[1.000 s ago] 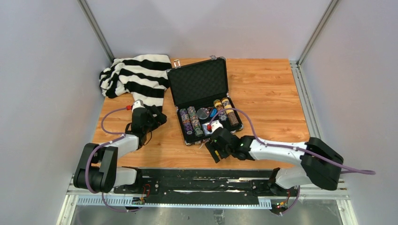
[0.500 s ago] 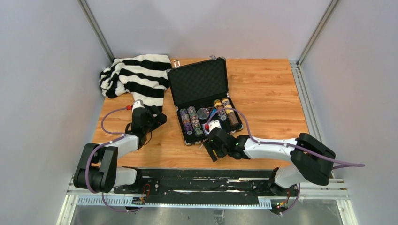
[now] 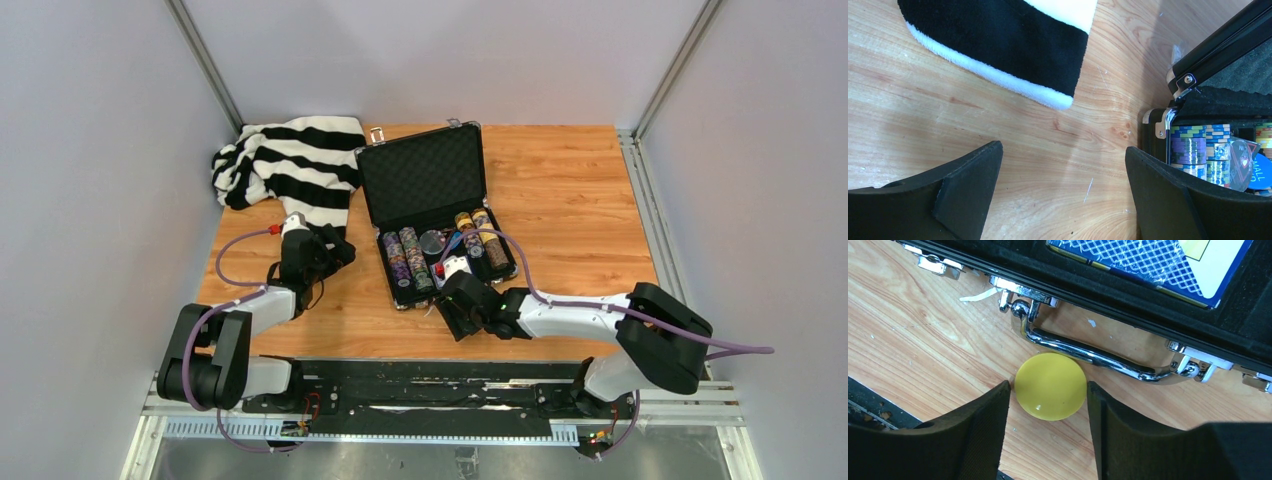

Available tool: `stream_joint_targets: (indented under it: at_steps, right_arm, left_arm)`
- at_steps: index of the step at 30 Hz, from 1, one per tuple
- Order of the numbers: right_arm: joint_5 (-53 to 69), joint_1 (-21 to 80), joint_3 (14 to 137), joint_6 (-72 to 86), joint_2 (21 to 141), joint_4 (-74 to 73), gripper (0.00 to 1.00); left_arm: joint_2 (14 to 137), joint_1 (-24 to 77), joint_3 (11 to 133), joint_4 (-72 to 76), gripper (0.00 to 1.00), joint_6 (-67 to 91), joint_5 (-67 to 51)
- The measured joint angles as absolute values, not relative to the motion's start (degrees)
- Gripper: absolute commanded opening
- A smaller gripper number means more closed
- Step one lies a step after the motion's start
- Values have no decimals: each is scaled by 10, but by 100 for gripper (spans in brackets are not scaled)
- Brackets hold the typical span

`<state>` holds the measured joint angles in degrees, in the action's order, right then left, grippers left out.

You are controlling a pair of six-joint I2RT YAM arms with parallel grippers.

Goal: Pack up texas hold em set

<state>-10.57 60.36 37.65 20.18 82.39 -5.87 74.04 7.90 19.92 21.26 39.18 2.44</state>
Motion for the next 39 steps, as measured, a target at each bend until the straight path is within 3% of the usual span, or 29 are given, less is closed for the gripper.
stream_joint_targets:
  at_steps: [9,22,32,39]
  right_arm:
    - [-105,604,376,202,820,-63,48]
    - [-108,603,384,196,771,-99,48]
    - [-111,570,492,142,777,-141,48]
    - [-90,500,595,91,853,-146,48]
  left_arm:
    - [741,79,199,214,98,392,23]
    - [741,79,199,214,98,392,22]
    - [741,79,199,214,98,392,21]
    - [743,79,199,216,98,392,21]
